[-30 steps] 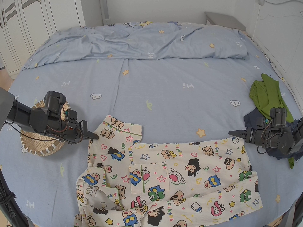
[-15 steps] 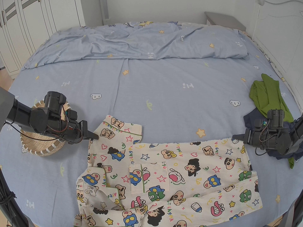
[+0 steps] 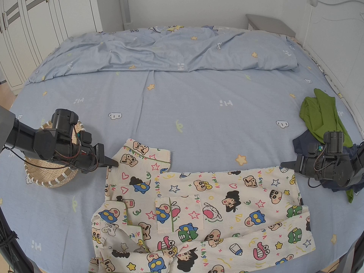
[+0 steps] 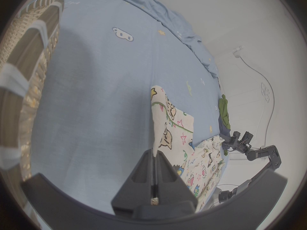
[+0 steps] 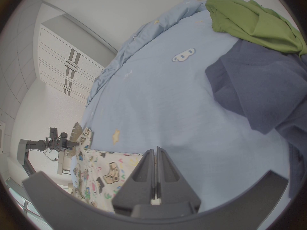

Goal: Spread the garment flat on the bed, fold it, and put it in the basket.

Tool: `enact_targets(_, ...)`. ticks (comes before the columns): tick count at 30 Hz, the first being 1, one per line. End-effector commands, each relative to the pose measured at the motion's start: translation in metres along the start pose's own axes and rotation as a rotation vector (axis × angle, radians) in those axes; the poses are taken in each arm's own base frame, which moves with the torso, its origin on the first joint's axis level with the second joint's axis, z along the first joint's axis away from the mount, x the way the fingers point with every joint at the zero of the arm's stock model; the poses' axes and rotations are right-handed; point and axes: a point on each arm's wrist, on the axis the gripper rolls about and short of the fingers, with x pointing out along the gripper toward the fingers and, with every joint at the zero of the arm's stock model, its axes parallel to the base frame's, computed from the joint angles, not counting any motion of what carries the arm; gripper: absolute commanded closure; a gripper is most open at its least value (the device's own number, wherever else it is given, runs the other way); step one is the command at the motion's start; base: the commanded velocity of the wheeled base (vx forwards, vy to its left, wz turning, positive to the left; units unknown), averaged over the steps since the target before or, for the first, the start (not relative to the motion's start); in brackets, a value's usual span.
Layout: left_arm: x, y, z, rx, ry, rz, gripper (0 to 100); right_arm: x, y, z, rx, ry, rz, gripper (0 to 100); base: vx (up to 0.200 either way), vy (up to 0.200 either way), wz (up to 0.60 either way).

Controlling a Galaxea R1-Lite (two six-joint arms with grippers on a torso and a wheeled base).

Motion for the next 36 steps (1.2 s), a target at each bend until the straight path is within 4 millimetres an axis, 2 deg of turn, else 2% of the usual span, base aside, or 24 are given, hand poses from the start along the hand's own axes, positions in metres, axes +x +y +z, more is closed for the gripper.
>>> enact_targets(1, -0.010, -0.007, -0.006, -0.009, -0.002, -0.026, 100, -0.026, 0.021, 0.002, -0.005, -0.039, 0.054, 100, 0.000, 0.000, 0.00)
enact_targets(3, -0.022, -0.014, -0.012, -0.003, 0.008, -0.087, 100, -0.048, 0.034, 0.001, -0.005, -0.068, 0.082, 100, 0.000, 0.000, 0.00)
enact_targets(8, -0.037, -0.020, -0.026, -0.005, 0.029, -0.167, 100, -0.070, 0.044, -0.011, 0.000, -0.068, 0.115, 100, 0.000, 0.000, 0.00)
enact_targets(10, -0.041, -0.021, -0.031, -0.011, 0.036, -0.175, 100, -0.073, 0.044, -0.018, 0.009, -0.057, 0.112, 100, 0.000, 0.000, 0.00)
enact_targets(16, -0.046, -0.019, -0.063, -0.049, 0.100, -0.168, 100, -0.095, 0.033, -0.048, 0.048, -0.031, 0.073, 100, 0.000, 0.000, 0.00)
enact_targets(23, -0.061, -0.017, -0.089, -0.081, 0.124, -0.184, 100, -0.110, 0.026, -0.071, 0.060, -0.004, 0.078, 100, 0.000, 0.000, 0.00)
enact_targets(30, -0.069, -0.013, -0.117, -0.121, 0.162, -0.177, 100, -0.115, 0.021, -0.092, 0.075, 0.044, 0.058, 100, 0.000, 0.000, 0.00)
enact_targets(36, -0.075, -0.010, -0.140, -0.133, 0.168, -0.174, 100, -0.115, 0.019, -0.098, 0.075, 0.064, 0.052, 100, 0.000, 0.000, 0.00)
